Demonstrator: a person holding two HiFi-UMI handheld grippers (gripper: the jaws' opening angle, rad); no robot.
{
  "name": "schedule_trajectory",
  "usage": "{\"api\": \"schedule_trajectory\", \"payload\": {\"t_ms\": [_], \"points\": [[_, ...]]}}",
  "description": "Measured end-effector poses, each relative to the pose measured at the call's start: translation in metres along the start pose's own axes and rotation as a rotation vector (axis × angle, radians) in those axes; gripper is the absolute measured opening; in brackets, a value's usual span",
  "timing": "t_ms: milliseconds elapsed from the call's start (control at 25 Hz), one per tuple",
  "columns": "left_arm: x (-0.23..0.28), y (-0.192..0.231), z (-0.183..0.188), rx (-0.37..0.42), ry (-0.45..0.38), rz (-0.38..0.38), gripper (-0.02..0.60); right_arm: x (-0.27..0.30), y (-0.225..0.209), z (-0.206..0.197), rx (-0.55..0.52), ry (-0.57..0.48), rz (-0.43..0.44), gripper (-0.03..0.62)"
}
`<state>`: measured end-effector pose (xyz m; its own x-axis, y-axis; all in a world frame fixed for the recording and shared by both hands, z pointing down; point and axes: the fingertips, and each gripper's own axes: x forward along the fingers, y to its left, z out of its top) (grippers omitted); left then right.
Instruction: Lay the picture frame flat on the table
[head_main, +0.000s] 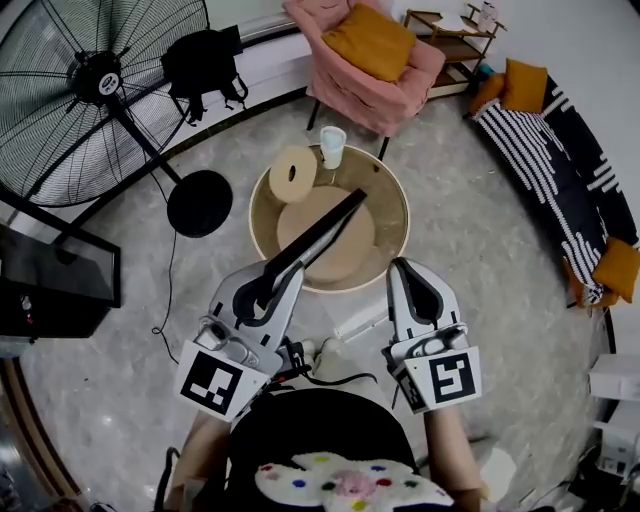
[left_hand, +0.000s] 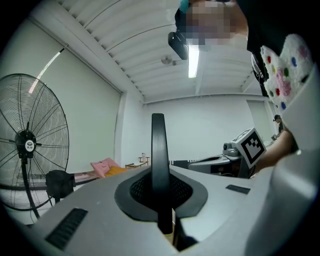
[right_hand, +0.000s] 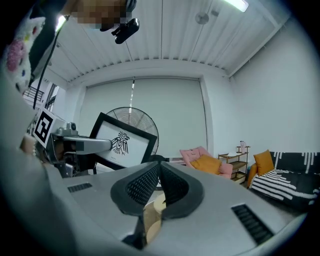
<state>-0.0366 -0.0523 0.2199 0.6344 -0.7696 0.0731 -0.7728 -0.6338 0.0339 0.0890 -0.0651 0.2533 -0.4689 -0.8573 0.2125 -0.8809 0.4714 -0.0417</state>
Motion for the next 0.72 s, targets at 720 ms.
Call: {"api": "schedule_trajectory", "payload": {"t_ms": [720], "points": [[0.016,-0.016,-0.009,-0.108,-0.063,-0.201,0.025,0.029,0.017,0.007,0.023,-0.098,0.174,0.129]]}}
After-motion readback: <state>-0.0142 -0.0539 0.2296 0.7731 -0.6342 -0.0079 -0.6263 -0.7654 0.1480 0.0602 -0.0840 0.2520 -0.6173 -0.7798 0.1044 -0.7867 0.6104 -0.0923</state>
